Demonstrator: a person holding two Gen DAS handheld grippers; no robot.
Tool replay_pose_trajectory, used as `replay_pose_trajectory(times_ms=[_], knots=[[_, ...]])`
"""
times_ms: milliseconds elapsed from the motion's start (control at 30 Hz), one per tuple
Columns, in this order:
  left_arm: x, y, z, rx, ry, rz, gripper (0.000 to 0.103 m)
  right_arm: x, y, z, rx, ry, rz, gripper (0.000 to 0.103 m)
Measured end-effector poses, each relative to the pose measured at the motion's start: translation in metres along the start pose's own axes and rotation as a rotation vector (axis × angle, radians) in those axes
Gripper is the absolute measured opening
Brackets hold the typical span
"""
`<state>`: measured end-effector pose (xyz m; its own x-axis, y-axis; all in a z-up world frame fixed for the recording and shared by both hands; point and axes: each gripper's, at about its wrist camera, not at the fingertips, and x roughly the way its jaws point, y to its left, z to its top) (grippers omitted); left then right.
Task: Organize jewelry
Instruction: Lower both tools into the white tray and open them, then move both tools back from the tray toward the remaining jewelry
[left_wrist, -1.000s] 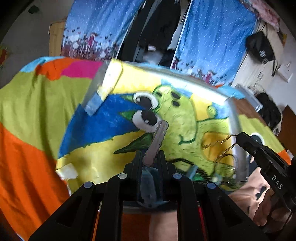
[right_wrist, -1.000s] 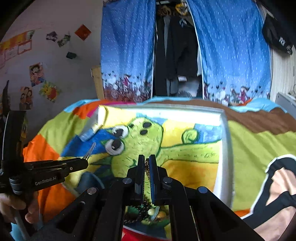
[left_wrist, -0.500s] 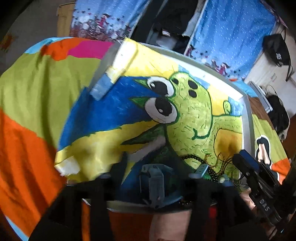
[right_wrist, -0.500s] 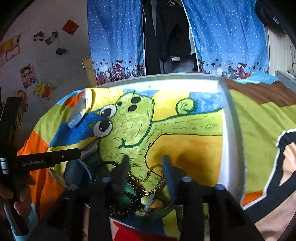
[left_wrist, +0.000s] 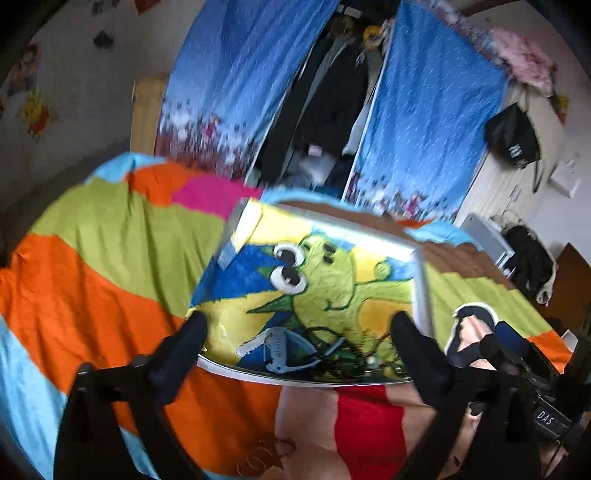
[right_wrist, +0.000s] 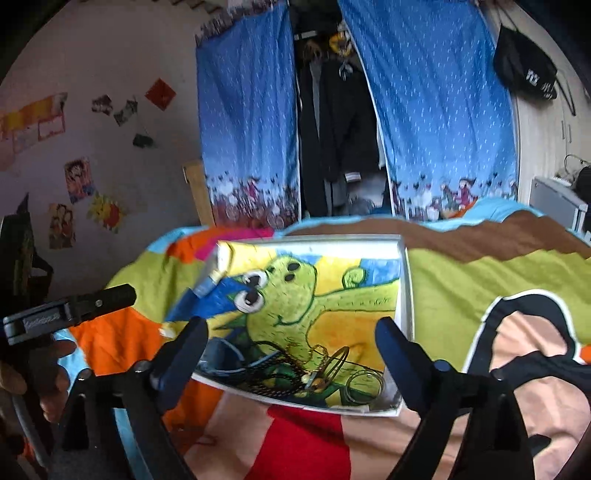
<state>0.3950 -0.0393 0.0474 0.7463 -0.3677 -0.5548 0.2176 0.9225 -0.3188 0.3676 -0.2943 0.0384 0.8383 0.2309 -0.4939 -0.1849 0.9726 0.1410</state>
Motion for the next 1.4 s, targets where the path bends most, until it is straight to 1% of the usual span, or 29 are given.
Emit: replay_pose_trajectory(times_ms=[33, 67, 233, 333, 533, 667, 767, 867, 1000, 1033, 1133, 1267, 1400], knots=[[-0.015, -0.005, -0.003, 0.007, -0.027, -0.004, 0.101, -0.014, 0.003, 0.000, -0.002, -0.021, 0.005, 0.098], [-0.024, -0.008, -0.003, 0.017, -0.043, -0.004, 0.101, -0.025, 0.006, 0.000, -0.006, -0.037, 0.005, 0.103], [-0.083, -0.030, -0.023, 0.098, -0.124, 0.036, 0.101, -0.085, 0.026, -0.011, -0.037, -0.131, -0.003, 0.103], [-0.108, -0.038, -0.037, 0.132, -0.146, 0.051, 0.101, -0.116, 0.036, -0.023, -0.057, -0.166, -0.007, 0.103], [-0.138, -0.043, -0.072, 0.160, -0.138, 0.050, 0.101, -0.157, 0.051, -0.046, -0.062, -0.190, -0.004, 0.103], [-0.151, -0.035, -0.108, 0.165, -0.098, 0.047, 0.101, -0.172, 0.055, -0.067, -0.039, -0.180, -0.016, 0.103], [-0.152, -0.026, -0.137, 0.175, -0.050, 0.066, 0.101, -0.176, 0.055, -0.086, -0.004, -0.145, -0.024, 0.103], [-0.147, -0.015, -0.163, 0.170, 0.013, 0.084, 0.101, -0.171, 0.054, -0.107, 0.035, -0.076, -0.037, 0.103], [-0.131, -0.004, -0.184, 0.163, 0.098, 0.111, 0.101, -0.153, 0.048, -0.134, 0.117, 0.041, -0.059, 0.103], [-0.125, -0.001, -0.188, 0.160, 0.129, 0.112, 0.101, -0.149, 0.046, -0.139, 0.132, 0.065, -0.062, 0.103], [-0.109, 0.007, -0.198, 0.147, 0.211, 0.108, 0.101, -0.131, 0.040, -0.160, 0.187, 0.174, -0.055, 0.103], [-0.092, 0.019, -0.207, 0.101, 0.285, 0.099, 0.101, -0.107, 0.035, -0.175, 0.220, 0.299, -0.035, 0.103], [-0.080, 0.026, -0.212, 0.068, 0.339, 0.109, 0.101, -0.092, 0.031, -0.184, 0.258, 0.356, -0.013, 0.103]])
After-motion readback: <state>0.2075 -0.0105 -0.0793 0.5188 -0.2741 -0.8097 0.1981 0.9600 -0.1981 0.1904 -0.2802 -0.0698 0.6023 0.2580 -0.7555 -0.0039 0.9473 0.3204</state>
